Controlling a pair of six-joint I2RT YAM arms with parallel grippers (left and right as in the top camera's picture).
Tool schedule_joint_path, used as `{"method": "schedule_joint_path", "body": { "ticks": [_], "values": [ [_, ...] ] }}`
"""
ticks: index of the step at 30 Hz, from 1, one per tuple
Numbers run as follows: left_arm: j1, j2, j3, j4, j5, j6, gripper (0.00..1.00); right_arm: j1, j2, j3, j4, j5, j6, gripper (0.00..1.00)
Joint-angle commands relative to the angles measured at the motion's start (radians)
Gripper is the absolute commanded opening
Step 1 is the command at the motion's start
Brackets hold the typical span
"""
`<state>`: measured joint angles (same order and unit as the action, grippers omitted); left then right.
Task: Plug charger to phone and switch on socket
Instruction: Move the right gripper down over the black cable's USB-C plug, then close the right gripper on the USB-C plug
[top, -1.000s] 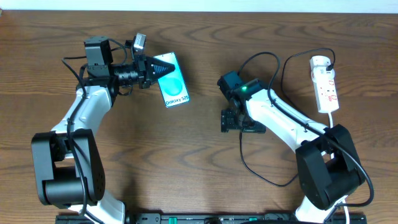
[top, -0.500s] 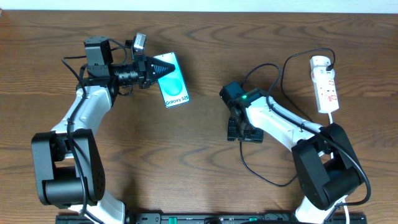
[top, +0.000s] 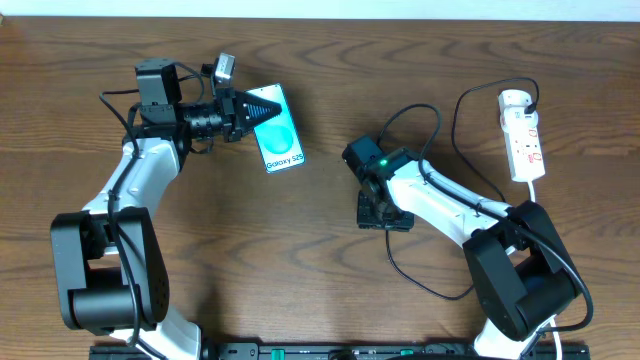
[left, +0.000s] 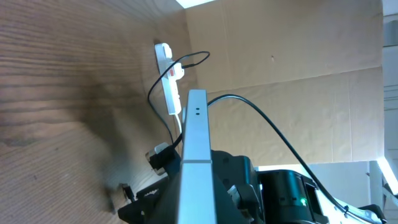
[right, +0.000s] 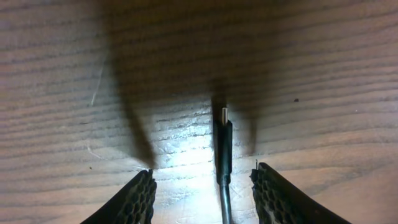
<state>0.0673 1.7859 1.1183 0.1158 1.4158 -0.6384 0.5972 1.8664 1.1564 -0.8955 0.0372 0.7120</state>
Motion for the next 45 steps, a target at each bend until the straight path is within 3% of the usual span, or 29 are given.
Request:
{"method": "schedule_joint_path", "body": {
  "ticks": [1,9,16,25,45],
  "values": [
    [0.001,0.006,0.000,0.006,0.035,0.017,0.07,0.010,0.004,-0.007,0.003,0.017,0.034,0.46],
    [0.001,0.006,0.000,0.006,0.035,0.017,0.07,0.010,0.004,-0.010,0.011,0.017,0.035,0.36],
    [0.001,0.006,0.000,0.006,0.033,0.018,0.07,0.013,0.004,-0.033,0.032,0.017,0.035,0.37],
    [0.001,0.006,0.000,0.006,0.031,0.025,0.07,0.013,0.004,-0.040,0.042,0.017,0.035,0.27],
    [0.001,0.006,0.000,0.006,0.031,0.029,0.07,0.013,0.004,-0.055,0.074,0.039,0.035,0.27]
  ]
}}
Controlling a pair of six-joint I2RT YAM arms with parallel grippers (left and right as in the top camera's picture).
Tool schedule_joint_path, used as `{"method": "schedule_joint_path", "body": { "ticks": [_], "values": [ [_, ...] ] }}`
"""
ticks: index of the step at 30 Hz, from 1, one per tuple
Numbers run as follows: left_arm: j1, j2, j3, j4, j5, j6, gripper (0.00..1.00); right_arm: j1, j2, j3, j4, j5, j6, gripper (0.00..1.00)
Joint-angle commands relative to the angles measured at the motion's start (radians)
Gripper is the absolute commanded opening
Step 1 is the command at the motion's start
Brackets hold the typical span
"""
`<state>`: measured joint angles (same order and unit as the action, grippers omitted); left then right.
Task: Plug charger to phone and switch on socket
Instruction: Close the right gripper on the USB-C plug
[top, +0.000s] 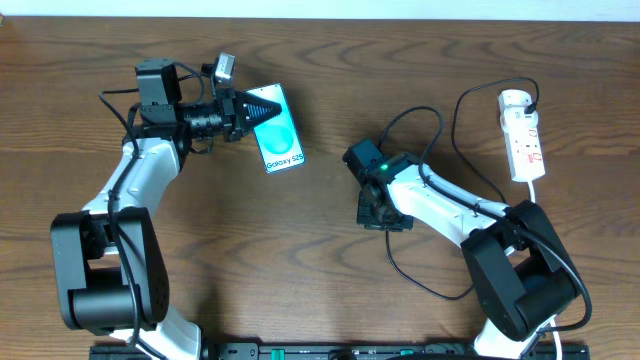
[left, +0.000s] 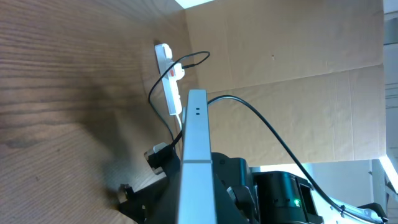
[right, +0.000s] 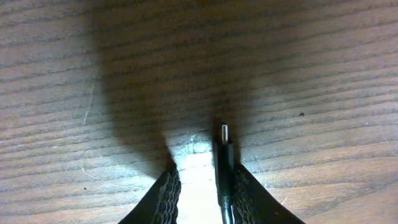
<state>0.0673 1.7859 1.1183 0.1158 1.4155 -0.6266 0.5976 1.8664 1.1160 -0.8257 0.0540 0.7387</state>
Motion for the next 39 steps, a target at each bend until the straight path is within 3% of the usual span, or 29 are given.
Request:
{"method": "schedule_joint_path", "body": {
  "ticks": [1,25,33,39],
  "values": [
    [0.001,0.006,0.000,0.006,0.031,0.018,0.07,0.012,0.004,-0.014,0.005,0.023,0.009,0.27],
    [0.001,0.006,0.000,0.006,0.032,0.017,0.07,0.012,0.004,-0.021,0.023,0.048,0.005,0.26],
    [0.001,0.006,0.000,0.006,0.032,0.017,0.07,0.012,0.004,-0.021,0.023,0.048,0.005,0.09],
    [0.001,0.006,0.000,0.006,0.032,0.017,0.07,0.012,0.004,-0.021,0.022,0.048,0.005,0.02]
  ]
}}
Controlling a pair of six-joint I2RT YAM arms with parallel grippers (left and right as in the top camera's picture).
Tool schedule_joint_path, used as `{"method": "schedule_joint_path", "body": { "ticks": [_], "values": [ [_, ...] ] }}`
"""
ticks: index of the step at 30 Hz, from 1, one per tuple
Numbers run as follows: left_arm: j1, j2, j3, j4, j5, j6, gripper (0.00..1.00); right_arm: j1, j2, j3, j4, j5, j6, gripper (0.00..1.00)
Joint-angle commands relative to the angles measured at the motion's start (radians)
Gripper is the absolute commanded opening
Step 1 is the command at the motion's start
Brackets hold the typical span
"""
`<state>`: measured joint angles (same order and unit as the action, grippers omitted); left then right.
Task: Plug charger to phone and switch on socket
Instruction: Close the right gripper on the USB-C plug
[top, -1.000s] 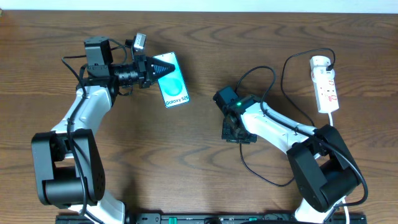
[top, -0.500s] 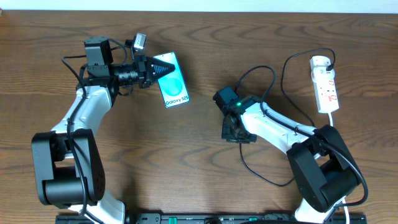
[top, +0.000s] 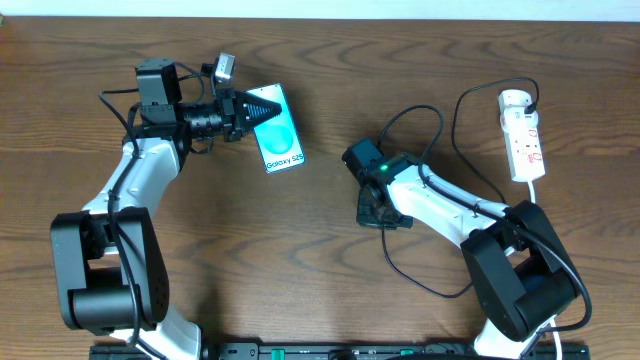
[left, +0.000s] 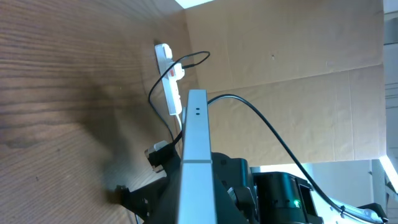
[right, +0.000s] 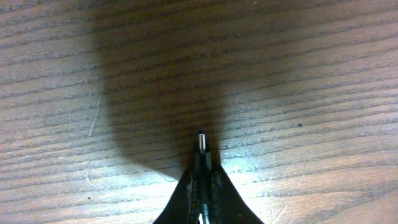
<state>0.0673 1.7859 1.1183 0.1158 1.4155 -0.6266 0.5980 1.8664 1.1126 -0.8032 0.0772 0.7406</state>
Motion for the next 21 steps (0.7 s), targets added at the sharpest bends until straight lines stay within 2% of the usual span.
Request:
{"method": "schedule_joint_path", "body": {
  "ticks": [1,15,21],
  "values": [
    [0.001,0.006,0.000,0.006,0.032,0.017,0.07,0.011,0.004,-0.018,-0.001,0.025,0.003,0.01],
    [0.002,0.006,0.000,0.006,0.032,0.017,0.07,0.006,0.003,-0.009,-0.012,0.013,0.002,0.01],
    [0.002,0.006,0.000,0.006,0.032,0.017,0.07,-0.015,-0.023,0.048,-0.026,-0.036,-0.048,0.01]
  ]
}}
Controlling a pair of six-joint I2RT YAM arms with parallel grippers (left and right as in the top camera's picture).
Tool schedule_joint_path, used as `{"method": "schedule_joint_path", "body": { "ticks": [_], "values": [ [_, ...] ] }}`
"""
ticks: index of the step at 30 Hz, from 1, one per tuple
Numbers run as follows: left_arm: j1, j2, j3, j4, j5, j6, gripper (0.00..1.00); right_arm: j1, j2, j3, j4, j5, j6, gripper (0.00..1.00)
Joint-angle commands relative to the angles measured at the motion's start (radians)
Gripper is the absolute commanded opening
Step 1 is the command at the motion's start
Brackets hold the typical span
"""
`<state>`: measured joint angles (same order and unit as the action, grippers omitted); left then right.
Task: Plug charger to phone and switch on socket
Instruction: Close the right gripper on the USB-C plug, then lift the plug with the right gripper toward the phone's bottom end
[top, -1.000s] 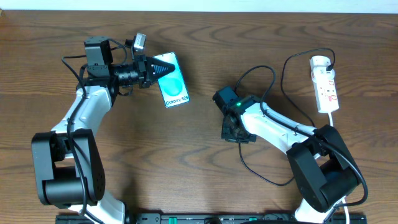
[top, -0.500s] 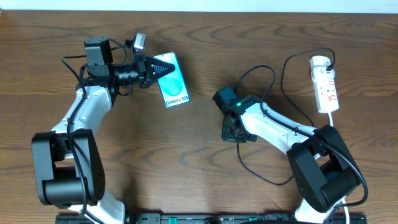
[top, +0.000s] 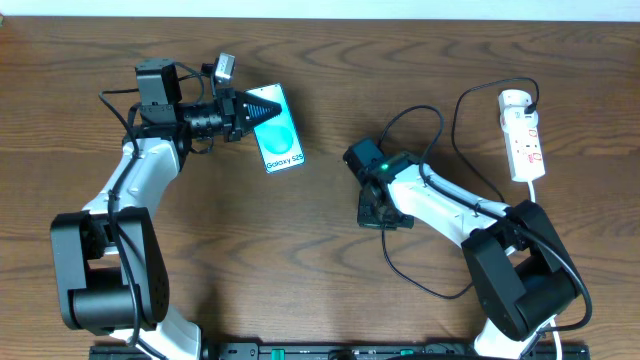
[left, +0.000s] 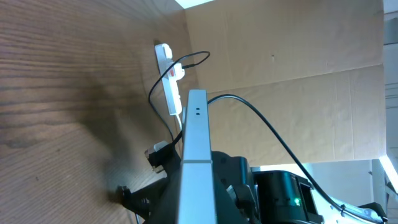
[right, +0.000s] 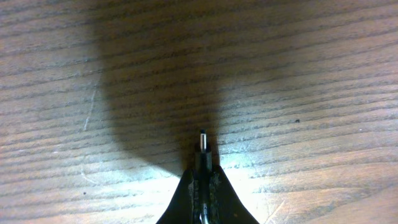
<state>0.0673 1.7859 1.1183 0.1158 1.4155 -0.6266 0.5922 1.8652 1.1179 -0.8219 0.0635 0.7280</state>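
Observation:
The phone (top: 277, 128), its blue-green screen facing up, lies at the back left with my left gripper (top: 250, 112) shut on its top end. The left wrist view shows the phone edge-on (left: 196, 155). At mid-table my right gripper (top: 379, 214) points down, shut on the black charger plug (right: 202, 154). The plug's metal tip pokes out past the fingertips just above the wood. The black cable (top: 420, 112) loops back to the white power strip (top: 522, 135) at the far right.
The cable also runs in a loose loop (top: 420, 285) on the table in front of the right arm. A cardboard wall (left: 292, 50) stands beyond the table. Bare wooden tabletop (top: 320, 260) lies between the arms.
My right gripper first stood open over the charger plug lying on the table. Its fingers were then close around the plug, then shut on it, and it still holds the plug. My left gripper has held the phone in the same place throughout.

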Motion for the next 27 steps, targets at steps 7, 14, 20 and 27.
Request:
{"method": "schedule_joint_path", "body": {
  "ticks": [7,14,20,27],
  "values": [
    [0.009,0.006,0.000,0.006,0.032,0.017,0.07,-0.011,-0.071,0.166,-0.069,-0.096,-0.153,0.01],
    [0.043,0.006,0.000,0.006,0.044,0.016,0.07,-0.011,-0.123,0.243,-0.097,-0.290,-0.319,0.01],
    [0.069,0.006,0.000,0.007,0.061,0.012,0.07,-0.043,-0.154,0.244,-0.098,-0.508,-0.453,0.01],
    [0.074,0.006,0.000,0.037,0.085,-0.009,0.07,-0.081,-0.155,0.244,-0.092,-0.734,-0.629,0.01]
  ]
}}
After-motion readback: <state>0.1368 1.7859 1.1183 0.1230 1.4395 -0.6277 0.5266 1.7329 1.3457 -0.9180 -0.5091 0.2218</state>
